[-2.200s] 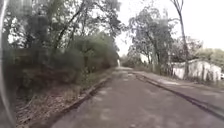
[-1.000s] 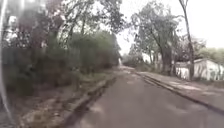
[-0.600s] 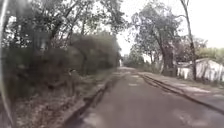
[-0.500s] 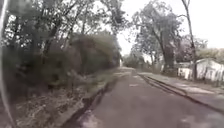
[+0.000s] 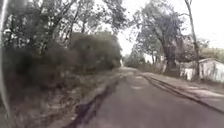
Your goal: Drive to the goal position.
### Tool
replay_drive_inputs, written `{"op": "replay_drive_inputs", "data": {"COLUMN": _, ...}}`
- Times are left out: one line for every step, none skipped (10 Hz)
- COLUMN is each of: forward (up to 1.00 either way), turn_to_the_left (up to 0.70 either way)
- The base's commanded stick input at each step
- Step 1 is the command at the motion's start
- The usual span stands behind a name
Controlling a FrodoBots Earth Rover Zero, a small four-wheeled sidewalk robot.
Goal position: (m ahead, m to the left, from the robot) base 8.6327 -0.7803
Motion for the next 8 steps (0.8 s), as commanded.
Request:
{"op": "replay_drive_inputs", "data": {"forward": 0.7, "turn_to_the_left": 0.0}}
{"op": "replay_drive_inputs", "data": {"forward": 0.7, "turn_to_the_left": 0.0}}
{"op": "replay_drive_inputs", "data": {"forward": 0.7, "turn_to_the_left": 0.0}}
{"op": "replay_drive_inputs", "data": {"forward": 0.7, "turn_to_the_left": 0.0}}
{"op": "replay_drive_inputs", "data": {"forward": 0.7, "turn_to_the_left": 0.0}}
{"op": "replay_drive_inputs", "data": {"forward": 0.7, "turn_to_the_left": 0.0}}
{"op": "replay_drive_inputs", "data": {"forward": 0.7, "turn_to_the_left": 0.0}}
{"op": "replay_drive_inputs", "data": {"forward": 0.7, "turn_to_the_left": -0.13}}
